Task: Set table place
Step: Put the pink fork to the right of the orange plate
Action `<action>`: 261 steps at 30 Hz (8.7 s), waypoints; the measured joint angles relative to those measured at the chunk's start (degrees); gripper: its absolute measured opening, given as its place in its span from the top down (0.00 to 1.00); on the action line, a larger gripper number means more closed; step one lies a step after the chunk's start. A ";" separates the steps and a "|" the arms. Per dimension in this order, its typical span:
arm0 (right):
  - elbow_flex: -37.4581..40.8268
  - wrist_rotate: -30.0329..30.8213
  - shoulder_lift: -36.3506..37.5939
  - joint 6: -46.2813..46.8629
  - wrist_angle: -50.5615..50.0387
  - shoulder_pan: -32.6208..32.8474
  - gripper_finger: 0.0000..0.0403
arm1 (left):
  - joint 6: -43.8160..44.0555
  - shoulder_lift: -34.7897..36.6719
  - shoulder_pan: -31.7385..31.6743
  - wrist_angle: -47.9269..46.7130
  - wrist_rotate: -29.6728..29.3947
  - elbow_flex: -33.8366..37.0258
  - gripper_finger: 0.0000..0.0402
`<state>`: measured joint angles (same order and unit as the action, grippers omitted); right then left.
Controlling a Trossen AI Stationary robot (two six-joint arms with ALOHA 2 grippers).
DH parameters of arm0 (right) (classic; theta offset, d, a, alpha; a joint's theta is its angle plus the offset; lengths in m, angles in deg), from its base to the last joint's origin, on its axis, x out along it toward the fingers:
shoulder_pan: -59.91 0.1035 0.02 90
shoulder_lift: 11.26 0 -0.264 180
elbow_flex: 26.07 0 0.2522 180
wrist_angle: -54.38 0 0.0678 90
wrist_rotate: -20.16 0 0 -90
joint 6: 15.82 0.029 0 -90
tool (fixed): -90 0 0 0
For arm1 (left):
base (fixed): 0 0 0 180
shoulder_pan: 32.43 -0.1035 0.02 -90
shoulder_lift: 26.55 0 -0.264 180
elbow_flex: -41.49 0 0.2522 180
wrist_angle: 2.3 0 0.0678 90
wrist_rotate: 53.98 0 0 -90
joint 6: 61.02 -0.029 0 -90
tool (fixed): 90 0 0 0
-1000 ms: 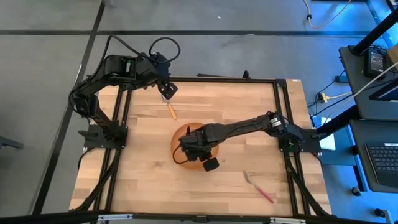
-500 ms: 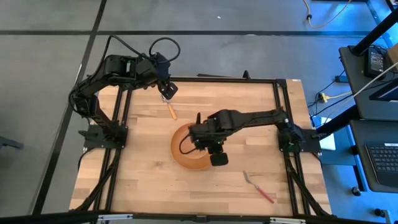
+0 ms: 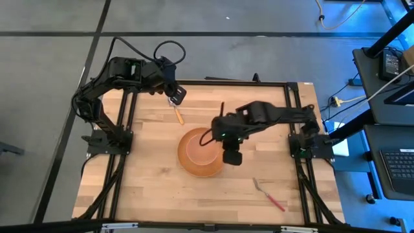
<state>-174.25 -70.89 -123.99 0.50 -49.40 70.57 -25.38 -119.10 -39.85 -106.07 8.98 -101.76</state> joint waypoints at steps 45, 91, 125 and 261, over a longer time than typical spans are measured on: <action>16.29 33.19 28.27 31.18 7.52 24.59 0.75 | -4.68 0.00 5.29 0.00 -0.04 0.00 0.84; 91.42 -26.08 48.87 64.32 48.48 12.07 0.75 | -4.22 -0.24 0.90 0.15 -2.36 0.00 0.84; 107.47 -15.41 48.60 101.83 77.03 34.92 0.75 | -7.80 -0.24 1.60 0.63 -2.34 0.00 0.84; 83.71 -9.66 30.49 74.97 40.40 33.90 0.62 | -5.74 -0.24 1.60 0.73 -2.54 0.00 0.84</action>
<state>-90.54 -80.55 -93.50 75.47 -9.00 104.47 -31.12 -119.34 -38.25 -105.34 6.44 -101.76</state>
